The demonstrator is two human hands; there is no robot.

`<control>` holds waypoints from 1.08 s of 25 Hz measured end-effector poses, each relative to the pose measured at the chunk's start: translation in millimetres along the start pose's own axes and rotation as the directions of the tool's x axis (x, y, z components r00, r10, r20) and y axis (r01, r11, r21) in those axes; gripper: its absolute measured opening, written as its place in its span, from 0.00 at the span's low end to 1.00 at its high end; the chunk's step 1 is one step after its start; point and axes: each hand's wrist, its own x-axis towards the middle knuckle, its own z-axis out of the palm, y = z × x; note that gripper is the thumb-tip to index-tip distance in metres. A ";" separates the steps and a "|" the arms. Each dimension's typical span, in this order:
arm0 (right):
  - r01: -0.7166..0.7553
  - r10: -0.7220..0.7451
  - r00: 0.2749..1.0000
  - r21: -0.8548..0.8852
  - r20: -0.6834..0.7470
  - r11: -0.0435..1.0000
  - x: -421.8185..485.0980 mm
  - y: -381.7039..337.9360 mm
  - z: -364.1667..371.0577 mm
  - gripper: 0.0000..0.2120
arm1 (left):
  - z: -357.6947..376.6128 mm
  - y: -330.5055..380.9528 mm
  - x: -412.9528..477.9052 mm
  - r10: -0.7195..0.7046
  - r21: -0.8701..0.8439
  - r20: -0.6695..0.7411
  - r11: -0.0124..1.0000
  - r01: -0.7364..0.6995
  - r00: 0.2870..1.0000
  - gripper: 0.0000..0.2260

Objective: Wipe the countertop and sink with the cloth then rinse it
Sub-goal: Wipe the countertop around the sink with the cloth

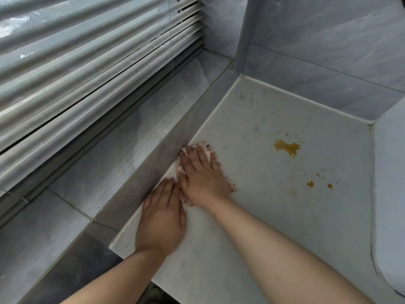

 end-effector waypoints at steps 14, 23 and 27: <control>-0.015 0.009 0.999 -0.151 -0.040 0.988 -54.3 60.3 -1.0 0.34 | -5.3 2.2 2.1 -0.007 0.061 0.113 0.998 0.000 0.994 0.24; 0.043 -0.068 0.992 -0.213 -0.110 0.976 -99.9 56.2 7.4 0.28 | -3.4 -2.2 3.4 0.185 0.130 0.239 0.967 -0.220 0.953 0.31; -0.402 0.353 0.882 -0.107 -0.313 0.909 -99.0 69.8 2.8 0.31 | -3.1 -1.5 4.2 0.188 0.120 0.231 0.968 -0.219 0.955 0.29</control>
